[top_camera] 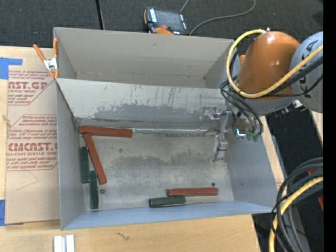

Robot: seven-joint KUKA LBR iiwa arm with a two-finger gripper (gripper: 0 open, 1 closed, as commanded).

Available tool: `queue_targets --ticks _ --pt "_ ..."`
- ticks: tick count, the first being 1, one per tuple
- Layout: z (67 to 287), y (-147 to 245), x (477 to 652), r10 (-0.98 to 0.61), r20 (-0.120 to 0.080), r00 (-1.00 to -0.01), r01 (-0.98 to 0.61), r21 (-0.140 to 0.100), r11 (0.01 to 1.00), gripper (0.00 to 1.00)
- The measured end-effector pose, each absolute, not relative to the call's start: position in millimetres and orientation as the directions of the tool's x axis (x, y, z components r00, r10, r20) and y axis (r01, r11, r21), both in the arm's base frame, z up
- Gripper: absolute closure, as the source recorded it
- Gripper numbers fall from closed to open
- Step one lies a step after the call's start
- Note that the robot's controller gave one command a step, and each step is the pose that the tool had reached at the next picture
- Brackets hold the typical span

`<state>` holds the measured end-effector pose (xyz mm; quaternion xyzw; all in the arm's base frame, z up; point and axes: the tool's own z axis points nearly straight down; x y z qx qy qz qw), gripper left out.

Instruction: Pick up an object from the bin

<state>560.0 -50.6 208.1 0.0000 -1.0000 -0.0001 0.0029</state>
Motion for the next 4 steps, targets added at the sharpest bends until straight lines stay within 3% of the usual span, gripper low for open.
queue_targets --ticks 1,2,3,4 --pt "138 81 505.9 -0.412 0.001 -0.911 -0.412 0.003 0.911 0.0" --pt "66 12 505.7 -0.343 0.006 -0.939 -0.343 0.002 0.939 0.0" --pt "77 -65 491.8 -0.375 -0.004 -0.927 -0.375 -0.004 0.927 0.0" --pt "72 -118 486.3 -0.335 -0.014 -0.942 -0.335 -0.006 0.942 0.0"
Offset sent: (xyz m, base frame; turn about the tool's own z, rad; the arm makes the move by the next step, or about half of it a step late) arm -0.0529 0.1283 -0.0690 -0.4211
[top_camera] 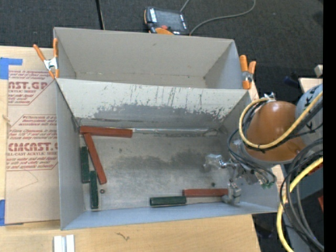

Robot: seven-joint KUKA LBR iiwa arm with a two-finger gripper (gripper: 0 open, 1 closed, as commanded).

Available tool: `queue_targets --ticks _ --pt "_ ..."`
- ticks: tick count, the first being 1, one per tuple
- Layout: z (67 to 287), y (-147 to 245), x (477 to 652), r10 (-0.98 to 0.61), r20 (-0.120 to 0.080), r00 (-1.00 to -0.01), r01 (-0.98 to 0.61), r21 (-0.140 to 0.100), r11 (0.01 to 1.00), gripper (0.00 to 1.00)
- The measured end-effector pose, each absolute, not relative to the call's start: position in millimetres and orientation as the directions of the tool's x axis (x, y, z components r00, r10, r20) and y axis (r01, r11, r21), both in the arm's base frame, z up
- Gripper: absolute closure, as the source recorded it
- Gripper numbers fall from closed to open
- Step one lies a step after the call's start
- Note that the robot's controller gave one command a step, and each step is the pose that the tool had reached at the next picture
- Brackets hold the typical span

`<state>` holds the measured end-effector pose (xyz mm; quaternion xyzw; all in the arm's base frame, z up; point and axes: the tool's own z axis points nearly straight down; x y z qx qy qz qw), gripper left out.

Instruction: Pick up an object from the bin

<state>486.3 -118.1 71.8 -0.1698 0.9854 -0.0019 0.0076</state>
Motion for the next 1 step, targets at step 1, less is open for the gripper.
queue_targets --ticks 1 --pt "70.3 -115.5 483.7 -0.339 -0.004 -0.941 -0.339 -0.001 0.941 1.0"
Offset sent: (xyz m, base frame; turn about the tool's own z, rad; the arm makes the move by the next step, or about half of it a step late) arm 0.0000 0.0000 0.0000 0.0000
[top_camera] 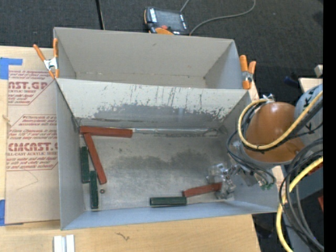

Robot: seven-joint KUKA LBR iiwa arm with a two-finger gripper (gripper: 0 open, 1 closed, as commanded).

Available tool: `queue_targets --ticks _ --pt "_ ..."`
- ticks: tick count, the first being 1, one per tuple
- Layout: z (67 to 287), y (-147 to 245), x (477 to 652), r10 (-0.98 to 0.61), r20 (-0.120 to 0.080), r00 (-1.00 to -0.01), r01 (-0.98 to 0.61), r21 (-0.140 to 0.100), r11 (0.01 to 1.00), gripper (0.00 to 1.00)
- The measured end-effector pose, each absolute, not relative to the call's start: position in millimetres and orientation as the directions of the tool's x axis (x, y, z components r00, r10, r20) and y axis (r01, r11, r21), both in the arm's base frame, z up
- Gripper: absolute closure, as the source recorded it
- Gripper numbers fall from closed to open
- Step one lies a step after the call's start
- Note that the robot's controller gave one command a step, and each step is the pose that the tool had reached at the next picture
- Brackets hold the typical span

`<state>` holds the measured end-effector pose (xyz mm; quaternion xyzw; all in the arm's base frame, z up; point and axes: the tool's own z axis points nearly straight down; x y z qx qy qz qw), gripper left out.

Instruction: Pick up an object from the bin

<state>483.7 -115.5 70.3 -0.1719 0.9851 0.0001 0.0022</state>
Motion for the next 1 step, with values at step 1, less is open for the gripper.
queue_targets --ticks 1 --pt "218.9 -86.5 492.7 -0.355 -0.008 -0.935 -0.355 -0.004 0.935 1.0"
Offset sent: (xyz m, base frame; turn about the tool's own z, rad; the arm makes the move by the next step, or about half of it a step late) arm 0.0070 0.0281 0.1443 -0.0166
